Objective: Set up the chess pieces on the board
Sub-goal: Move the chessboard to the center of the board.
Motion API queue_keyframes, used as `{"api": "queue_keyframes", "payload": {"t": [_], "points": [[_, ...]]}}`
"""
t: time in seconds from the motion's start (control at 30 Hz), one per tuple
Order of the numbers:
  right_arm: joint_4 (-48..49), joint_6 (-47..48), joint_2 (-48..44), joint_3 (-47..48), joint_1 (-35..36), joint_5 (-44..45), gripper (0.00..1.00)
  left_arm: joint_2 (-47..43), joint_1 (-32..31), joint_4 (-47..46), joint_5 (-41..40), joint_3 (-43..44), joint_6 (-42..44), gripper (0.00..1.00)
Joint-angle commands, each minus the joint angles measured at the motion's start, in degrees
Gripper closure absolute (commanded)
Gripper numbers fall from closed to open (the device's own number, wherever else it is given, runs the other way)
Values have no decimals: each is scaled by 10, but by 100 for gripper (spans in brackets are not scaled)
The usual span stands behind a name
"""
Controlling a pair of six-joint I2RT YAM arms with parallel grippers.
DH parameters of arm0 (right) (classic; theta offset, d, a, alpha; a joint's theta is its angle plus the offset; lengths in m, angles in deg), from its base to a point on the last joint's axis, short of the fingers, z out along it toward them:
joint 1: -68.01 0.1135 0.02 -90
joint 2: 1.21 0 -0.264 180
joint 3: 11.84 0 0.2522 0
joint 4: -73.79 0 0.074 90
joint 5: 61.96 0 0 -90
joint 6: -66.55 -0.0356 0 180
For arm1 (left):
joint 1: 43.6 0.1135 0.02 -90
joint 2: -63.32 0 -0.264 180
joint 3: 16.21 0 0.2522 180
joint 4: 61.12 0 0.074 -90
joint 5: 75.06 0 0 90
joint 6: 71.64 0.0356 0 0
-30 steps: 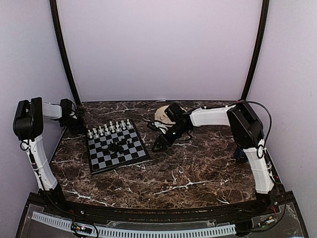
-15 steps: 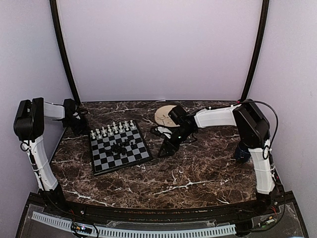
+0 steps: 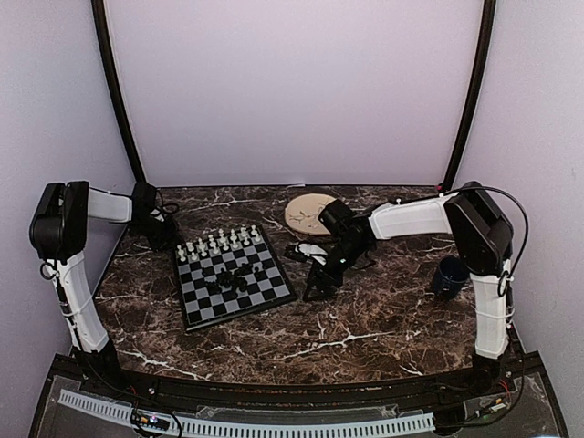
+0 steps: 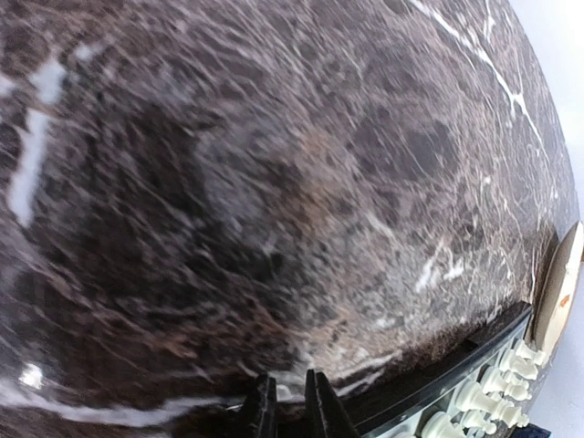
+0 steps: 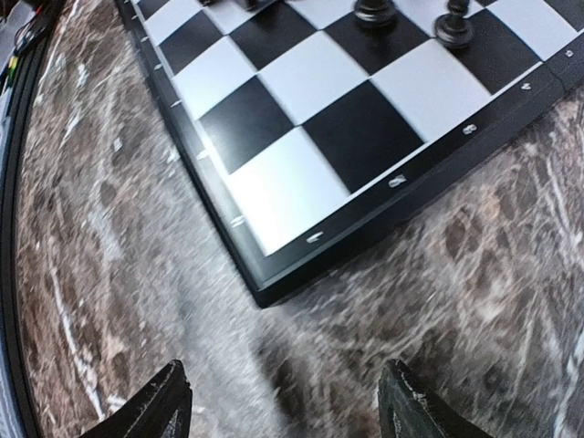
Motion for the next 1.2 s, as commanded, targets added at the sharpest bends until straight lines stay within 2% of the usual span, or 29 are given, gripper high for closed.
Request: {"api": "queue_keyframes", "payload": {"t": [0.0,0.2,0.37,0.43,0.6,0.8,1.17], "points": [[-31,51,-51,-38,6,10,29,-6,-29,53,18,-38,-19,86],[-18,54,-64,-65,6,20,29,-17,-43,49,11,-41,-31,87],[-4,40,-57,-46,6,29,30,-32,-37,84,-34,-16,-14,87],[-1,41,-50,-32,7,37,30,-38,-25,103,-47,-4,-8,83],[-2,61,-31,3,12,53,26,-66,27,149,-60,-6,-9,64],[0,79,-1,22,17,62,24,-72,40,181,-34,-30,-15,60],[-30,121,39,45,20,31,23,-61,17,165,-11,-43,-37,57]]}}
